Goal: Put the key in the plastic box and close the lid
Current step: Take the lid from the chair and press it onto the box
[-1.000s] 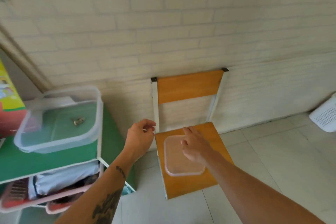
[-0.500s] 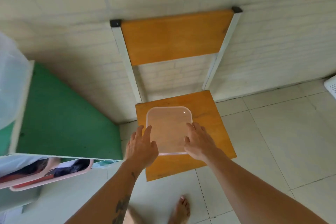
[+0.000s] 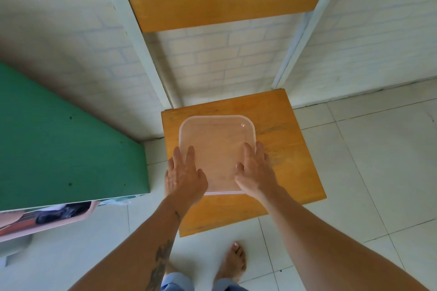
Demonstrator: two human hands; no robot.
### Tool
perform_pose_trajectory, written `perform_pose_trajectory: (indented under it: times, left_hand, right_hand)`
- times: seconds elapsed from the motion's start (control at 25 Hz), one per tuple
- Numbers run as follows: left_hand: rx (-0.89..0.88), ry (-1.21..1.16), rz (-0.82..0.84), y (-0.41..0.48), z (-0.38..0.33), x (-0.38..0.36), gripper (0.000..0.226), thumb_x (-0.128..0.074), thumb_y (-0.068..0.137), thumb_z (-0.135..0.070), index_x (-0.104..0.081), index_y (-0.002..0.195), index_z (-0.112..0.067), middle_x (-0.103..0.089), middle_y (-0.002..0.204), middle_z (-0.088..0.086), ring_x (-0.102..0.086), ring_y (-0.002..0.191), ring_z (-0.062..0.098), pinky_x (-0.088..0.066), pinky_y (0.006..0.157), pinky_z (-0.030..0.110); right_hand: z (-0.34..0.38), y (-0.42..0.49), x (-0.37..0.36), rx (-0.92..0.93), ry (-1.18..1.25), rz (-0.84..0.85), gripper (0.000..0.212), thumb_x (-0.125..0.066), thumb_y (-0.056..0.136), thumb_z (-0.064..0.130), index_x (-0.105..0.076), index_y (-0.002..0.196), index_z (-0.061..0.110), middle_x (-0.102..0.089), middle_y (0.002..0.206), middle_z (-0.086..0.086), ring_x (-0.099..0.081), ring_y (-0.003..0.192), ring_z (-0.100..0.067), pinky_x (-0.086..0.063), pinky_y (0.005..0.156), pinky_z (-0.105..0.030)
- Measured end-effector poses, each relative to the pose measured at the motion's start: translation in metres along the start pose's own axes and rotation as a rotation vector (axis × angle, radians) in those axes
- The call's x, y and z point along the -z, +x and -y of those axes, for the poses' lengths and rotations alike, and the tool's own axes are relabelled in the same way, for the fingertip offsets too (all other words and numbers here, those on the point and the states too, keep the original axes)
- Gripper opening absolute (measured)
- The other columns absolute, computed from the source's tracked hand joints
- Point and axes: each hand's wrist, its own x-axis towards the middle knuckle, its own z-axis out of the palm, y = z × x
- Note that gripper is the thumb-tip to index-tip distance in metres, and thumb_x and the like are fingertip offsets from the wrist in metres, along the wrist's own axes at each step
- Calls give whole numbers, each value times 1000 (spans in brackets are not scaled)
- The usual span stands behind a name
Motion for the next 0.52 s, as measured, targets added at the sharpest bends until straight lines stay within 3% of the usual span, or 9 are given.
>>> perform_pose_trajectory:
  times: [0.2, 0.52]
  left_hand:
    - [0, -48, -11, -9, -2, 2, 63, -48, 89, -29, -24, 147, -21, -23, 152, 12, -32, 127, 35, -45, 99, 49]
    - [-142, -129, -280, -54, -25, 83, 56, -58, 86, -16, -44, 140, -13, -42, 140, 23, -42, 113, 41, -45, 92, 56]
  right_hand:
    - [6, -7, -4, -62, 43, -43, 50, -52, 89, 34, -37, 135, 21, -32, 143, -14, -39, 123, -35, -49, 97, -50]
    - [38, -57, 85, -13, -64, -266, 45, -45, 92, 37, -44, 135, 24, -40, 141, -16, -46, 116, -33, -47, 95, -45]
